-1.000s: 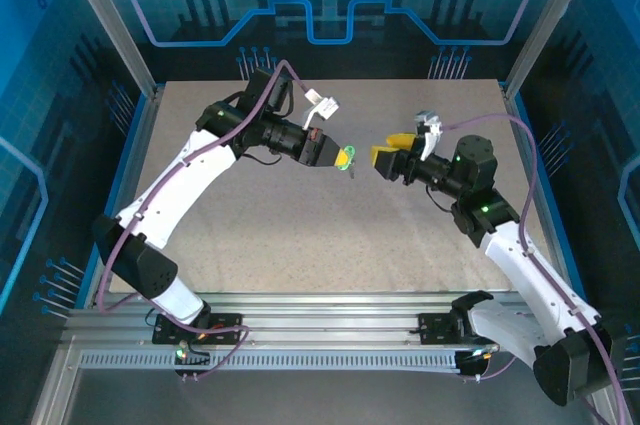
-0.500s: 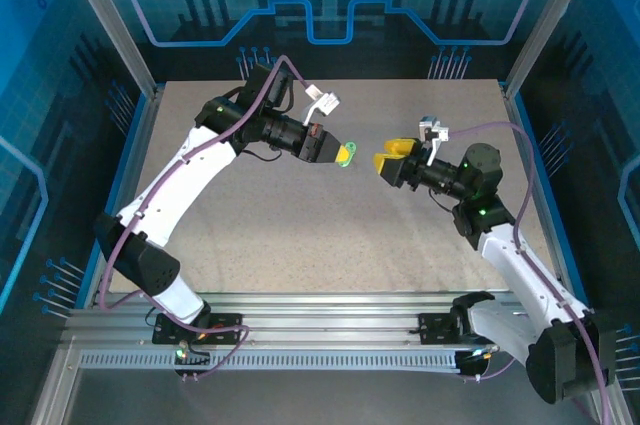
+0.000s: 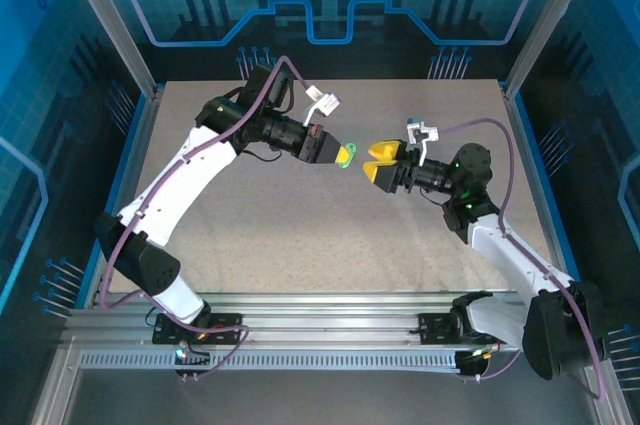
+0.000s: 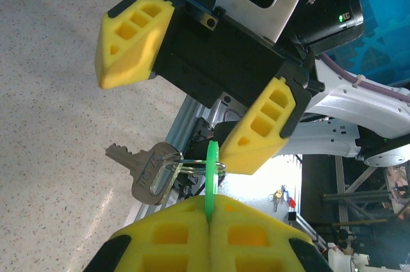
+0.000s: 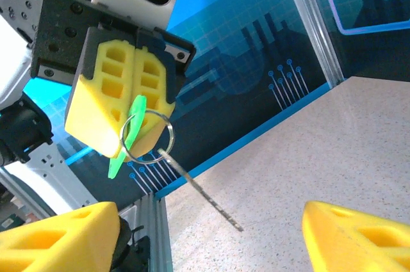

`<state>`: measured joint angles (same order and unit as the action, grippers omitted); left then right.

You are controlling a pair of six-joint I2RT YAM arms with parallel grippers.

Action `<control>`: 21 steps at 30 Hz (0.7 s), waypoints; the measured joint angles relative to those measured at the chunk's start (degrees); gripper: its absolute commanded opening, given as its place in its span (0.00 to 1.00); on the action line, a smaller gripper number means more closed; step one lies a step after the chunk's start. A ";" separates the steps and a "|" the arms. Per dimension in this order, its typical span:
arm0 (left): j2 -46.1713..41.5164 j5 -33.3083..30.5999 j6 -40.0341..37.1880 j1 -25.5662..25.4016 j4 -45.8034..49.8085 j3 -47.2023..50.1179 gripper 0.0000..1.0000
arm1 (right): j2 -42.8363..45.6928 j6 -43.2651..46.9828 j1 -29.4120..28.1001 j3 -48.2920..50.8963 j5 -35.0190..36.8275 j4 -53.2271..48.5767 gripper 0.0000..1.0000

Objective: Remove the keys from the keyring

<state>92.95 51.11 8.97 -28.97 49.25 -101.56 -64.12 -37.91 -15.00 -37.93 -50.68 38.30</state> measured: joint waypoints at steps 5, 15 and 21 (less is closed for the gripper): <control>0.02 0.44 0.00 0.00 0.00 0.00 0.00 | 0.00 1.09 -1.62 -0.39 -0.83 -0.37 0.81; 0.00 2.10 0.02 0.00 -0.04 0.00 0.00 | -1.20 2.80 -2.71 -0.90 -0.92 1.25 0.81; 0.00 2.75 0.02 0.00 -0.22 0.00 0.00 | -4.76 1.42 -3.30 -2.29 -1.70 4.83 0.75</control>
<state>92.95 53.87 8.99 -28.97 49.04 -101.56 -68.88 -36.49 -18.31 -40.23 -52.38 43.13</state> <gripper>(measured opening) 0.053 0.767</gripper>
